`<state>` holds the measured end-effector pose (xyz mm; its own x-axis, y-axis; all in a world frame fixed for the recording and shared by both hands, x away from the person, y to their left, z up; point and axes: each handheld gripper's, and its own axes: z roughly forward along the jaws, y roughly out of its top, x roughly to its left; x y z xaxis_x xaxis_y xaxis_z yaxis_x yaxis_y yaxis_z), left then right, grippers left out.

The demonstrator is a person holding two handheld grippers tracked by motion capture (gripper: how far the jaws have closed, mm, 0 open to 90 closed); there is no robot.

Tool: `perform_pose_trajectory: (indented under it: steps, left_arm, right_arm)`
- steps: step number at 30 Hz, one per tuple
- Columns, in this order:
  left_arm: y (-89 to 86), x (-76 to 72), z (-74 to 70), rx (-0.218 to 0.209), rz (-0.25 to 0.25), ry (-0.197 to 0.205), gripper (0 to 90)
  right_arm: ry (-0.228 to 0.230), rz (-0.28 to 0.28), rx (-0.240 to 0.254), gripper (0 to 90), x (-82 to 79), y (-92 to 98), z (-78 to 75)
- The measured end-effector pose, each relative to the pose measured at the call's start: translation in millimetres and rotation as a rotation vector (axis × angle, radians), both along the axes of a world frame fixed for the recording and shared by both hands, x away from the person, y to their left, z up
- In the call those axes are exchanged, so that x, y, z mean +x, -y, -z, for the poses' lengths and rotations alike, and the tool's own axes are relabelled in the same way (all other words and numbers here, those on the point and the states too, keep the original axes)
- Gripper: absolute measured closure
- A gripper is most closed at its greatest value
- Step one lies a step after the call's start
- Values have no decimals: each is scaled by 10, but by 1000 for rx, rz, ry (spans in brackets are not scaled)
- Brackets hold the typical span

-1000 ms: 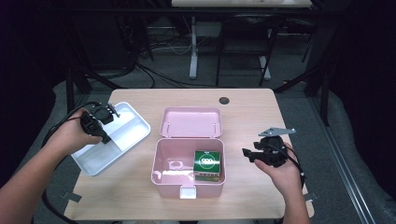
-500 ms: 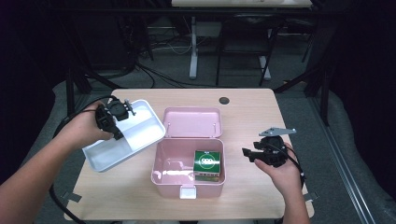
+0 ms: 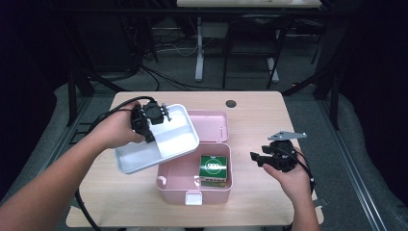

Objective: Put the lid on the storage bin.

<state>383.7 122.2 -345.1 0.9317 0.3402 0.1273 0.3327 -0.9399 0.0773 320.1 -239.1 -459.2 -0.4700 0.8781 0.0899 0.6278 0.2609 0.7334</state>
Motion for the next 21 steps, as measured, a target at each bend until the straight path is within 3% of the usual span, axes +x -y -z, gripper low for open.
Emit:
perform_pose_trajectory:
  steps: [10, 21]
  left_arm:
    - [425, -34, 110, -5, 132, -13, 891]
    - [672, -84, 256, 2, 193, -30, 891]
  right_arm:
    - [5, 5, 3, 462, 0, 14, 0]
    - [6, 10, 10, 462, 0, 38, -5]
